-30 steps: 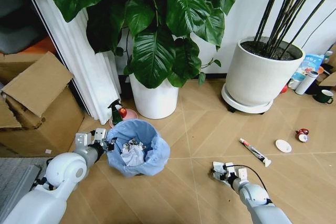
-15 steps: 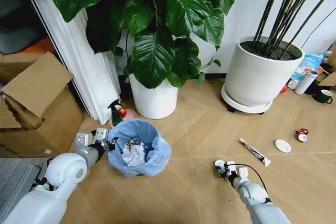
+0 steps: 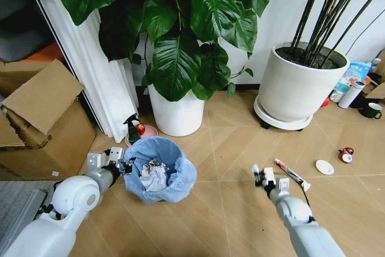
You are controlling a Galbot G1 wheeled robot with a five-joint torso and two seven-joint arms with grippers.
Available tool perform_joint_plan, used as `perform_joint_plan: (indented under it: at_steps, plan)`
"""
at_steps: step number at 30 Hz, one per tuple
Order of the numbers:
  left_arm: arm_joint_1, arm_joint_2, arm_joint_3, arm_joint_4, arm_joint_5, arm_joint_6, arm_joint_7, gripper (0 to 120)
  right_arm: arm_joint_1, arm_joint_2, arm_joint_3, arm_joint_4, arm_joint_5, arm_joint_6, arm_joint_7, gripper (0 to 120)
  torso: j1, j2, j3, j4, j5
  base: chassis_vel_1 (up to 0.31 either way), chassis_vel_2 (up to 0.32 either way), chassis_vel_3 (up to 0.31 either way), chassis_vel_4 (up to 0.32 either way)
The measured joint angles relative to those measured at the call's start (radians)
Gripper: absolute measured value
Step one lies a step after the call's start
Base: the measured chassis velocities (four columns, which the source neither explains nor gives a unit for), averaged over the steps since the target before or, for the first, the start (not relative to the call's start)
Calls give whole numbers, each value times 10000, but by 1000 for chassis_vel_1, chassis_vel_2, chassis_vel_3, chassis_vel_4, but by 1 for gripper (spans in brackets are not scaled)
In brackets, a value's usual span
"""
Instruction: Pick up the trash bin and place the garbage on the floor into it.
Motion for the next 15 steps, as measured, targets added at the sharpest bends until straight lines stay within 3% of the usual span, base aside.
perform_joint_plan:
  at_steps: [8,15]
  plan:
    - [-35,34,105,65,11,0,2,0,836,-1231,-1482,2538,1127,-495,553,0,-1,0,-1,0,-5,0,0,0,0]
    - [-182,-39,287,206,49,9,-10,0,1692,-1477,-3305,4180,2107,-1082,1392,0,0,0,-1,-1,-2,0,0,0,0]
